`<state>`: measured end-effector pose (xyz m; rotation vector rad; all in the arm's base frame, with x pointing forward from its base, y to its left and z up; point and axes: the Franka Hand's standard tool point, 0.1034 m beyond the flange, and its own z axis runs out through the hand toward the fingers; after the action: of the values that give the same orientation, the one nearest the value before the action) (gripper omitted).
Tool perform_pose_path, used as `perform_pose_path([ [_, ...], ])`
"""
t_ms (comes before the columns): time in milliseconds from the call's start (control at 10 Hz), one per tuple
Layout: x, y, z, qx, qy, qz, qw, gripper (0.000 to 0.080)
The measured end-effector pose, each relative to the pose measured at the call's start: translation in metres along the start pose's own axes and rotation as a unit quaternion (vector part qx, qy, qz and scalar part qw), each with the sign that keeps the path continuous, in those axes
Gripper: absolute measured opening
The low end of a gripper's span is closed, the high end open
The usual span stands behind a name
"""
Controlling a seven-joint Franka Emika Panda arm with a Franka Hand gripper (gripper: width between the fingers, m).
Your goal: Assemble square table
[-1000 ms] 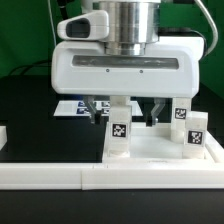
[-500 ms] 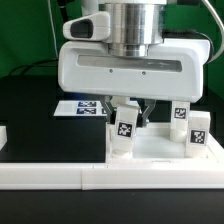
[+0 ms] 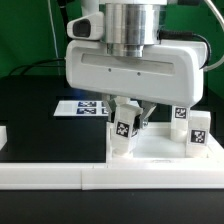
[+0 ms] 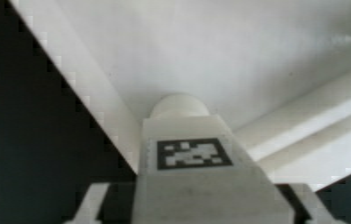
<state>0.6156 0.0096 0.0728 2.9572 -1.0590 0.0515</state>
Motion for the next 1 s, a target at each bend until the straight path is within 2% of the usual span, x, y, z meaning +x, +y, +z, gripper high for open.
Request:
perform_pose_path([
  [200,0.0116,0.002,0.002,0.028,0.014,0.089,0.996,0.0291],
  [300,0.0141,0.0031,0.0022,0.042,0.012,0.162,0.986,0.0291],
  [600,0.0112,0.0067,0.0031,0.091,0.002,0.332,0.939,0.0291],
  [900,0.0061,0.0019,0.0044,0.091,-0.011,0.425,0.901,0.0292],
  [1000,0.0062,0.0022,0.0044,0.091,-0.01,0.415,0.905,0.0292],
])
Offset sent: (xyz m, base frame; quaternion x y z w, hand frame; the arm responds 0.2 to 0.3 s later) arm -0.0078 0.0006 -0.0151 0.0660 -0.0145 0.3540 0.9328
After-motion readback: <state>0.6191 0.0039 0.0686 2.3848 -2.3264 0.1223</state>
